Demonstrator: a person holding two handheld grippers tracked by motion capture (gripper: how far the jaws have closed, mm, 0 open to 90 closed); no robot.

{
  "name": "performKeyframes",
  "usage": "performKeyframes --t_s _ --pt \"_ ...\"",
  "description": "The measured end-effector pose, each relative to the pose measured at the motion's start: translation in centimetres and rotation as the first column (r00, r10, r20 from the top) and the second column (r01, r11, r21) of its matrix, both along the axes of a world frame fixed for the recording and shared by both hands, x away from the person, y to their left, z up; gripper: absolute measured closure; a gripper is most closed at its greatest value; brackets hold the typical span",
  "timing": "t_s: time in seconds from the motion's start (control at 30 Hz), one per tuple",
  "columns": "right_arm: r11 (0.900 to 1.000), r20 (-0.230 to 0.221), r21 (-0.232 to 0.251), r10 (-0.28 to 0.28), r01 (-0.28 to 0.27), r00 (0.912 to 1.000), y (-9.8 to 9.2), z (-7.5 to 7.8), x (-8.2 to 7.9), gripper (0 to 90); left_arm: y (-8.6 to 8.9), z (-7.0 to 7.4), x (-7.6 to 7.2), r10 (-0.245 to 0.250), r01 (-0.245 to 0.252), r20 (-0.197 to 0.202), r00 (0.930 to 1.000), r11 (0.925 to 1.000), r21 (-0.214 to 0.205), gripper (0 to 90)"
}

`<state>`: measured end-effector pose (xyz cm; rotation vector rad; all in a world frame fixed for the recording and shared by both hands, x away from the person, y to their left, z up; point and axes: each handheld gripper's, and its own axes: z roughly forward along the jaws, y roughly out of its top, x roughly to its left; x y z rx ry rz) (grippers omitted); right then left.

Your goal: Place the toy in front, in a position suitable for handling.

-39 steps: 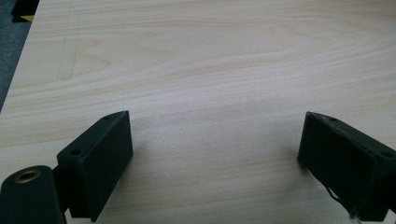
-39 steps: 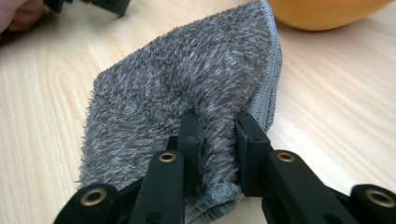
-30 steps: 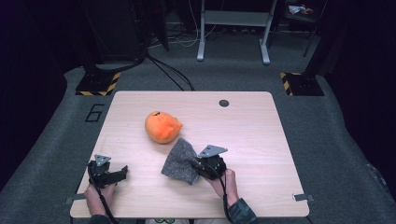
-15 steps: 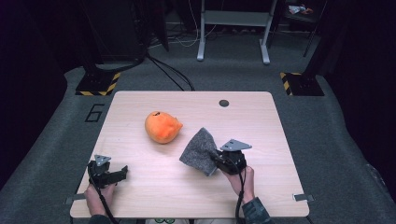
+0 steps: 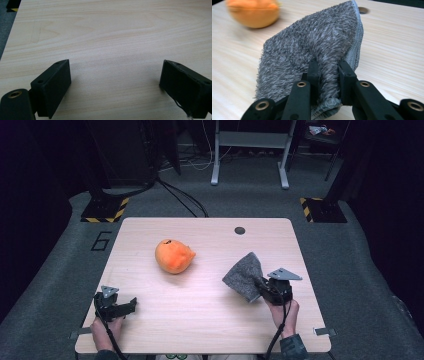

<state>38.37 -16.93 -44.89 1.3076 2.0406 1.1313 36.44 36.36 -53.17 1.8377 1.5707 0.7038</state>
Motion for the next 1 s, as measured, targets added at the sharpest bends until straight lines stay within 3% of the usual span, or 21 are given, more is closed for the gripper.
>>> performKeyframes --t_s 0.13,0.17,0.37,0.6,0.8,0.9,0.93,1.0 --pt "0.996 -0.006 0.0 -0.089 0.089 0.996 -2.6 -0.2 0.3 74.6 0.0 0.0 0.0 0.0 -0.001 -0.001 1.0 1.0 -0.001 9.5" --pt "0.996 -0.006 0.0 -0.089 0.089 0.996 -2.6 -0.2 0.3 74.6 0.0 0.0 0.0 0.001 -0.001 -0.002 1.0 1.0 -0.001 9.5" --pt "0.9826 -0.032 0.002 -0.185 0.186 0.9821 -5.2 -0.9 1.1 74.5 0.0 0.0 0.0 0.001 -0.001 -0.001 1.0 1.0 -0.001 9.5" --pt "0.9594 -0.072 -0.015 -0.282 0.282 0.9567 -7.4 -2.0 2.6 74.0 0.0 0.0 0.0 0.0 0.0 -0.001 1.0 1.0 0.0 9.5" --pt "0.9464 -0.102 -0.04 -0.323 0.32 0.9409 -8.0 -2.9 3.8 73.1 0.0 0.0 0.0 0.0 0.0 -0.002 1.0 1.0 -0.001 9.5" --pt "0.9314 -0.129 -0.061 -0.364 0.359 0.9226 -8.3 -3.8 4.6 72.6 0.0 0.0 0.0 0.0 0.0 -0.001 1.0 1.0 -0.001 9.5" --pt "0.9314 -0.129 -0.061 -0.364 0.359 0.9226 -8.3 -3.8 4.6 72.6 0.0 0.0 0.0 0.001 -0.001 -0.001 1.0 1.0 -0.001 9.5" --pt "0.925 -0.141 -0.073 -0.38 0.373 0.9142 -8.5 -4.2 4.9 72.1 0.0 0.0 0.0 0.001 -0.001 -0.001 1.0 1.0 -0.001 9.5"
